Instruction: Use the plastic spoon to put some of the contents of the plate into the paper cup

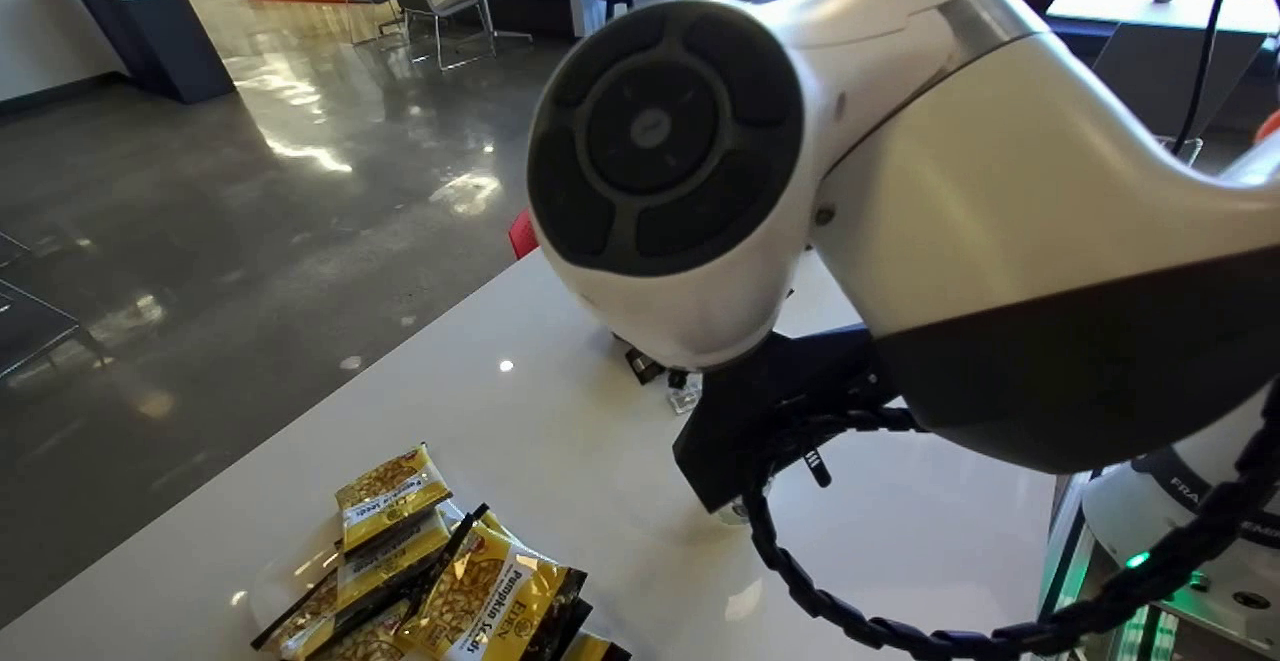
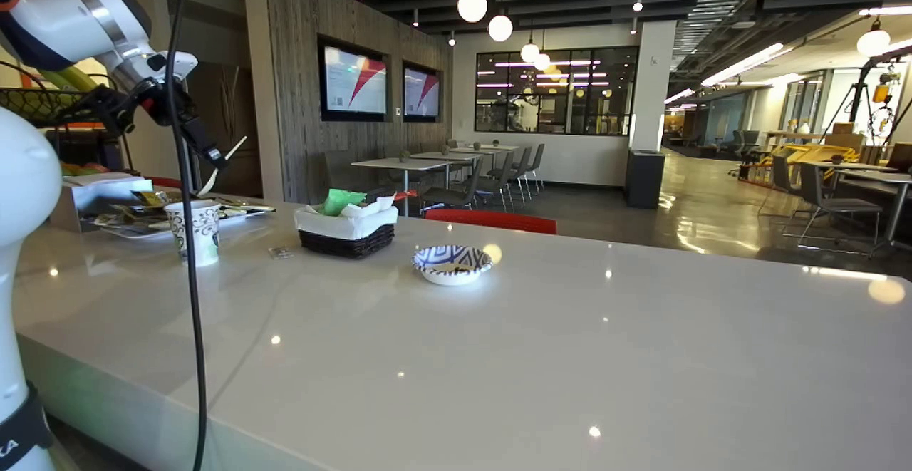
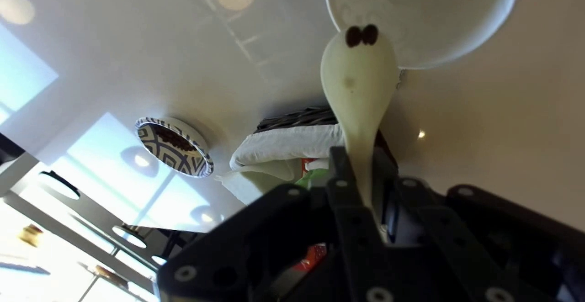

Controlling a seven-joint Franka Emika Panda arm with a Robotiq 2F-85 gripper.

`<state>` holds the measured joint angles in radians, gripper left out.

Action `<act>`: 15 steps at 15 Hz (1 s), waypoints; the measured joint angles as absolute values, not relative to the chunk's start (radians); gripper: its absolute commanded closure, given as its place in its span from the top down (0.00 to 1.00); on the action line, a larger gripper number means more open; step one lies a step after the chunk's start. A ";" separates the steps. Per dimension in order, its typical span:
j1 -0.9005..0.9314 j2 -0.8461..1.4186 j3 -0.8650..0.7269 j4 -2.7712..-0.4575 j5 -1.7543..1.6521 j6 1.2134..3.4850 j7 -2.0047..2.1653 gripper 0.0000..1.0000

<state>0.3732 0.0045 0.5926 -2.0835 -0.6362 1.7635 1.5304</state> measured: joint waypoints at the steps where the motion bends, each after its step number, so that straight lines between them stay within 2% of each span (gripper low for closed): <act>1: 0.380 0.023 0.588 -2.066 -0.636 1.743 1.551 0.04; 8: 0.442 0.099 0.541 -1.972 -0.632 1.646 1.645 0.04; 15: 0.472 0.109 0.502 -1.946 -0.606 1.647 1.584 0.04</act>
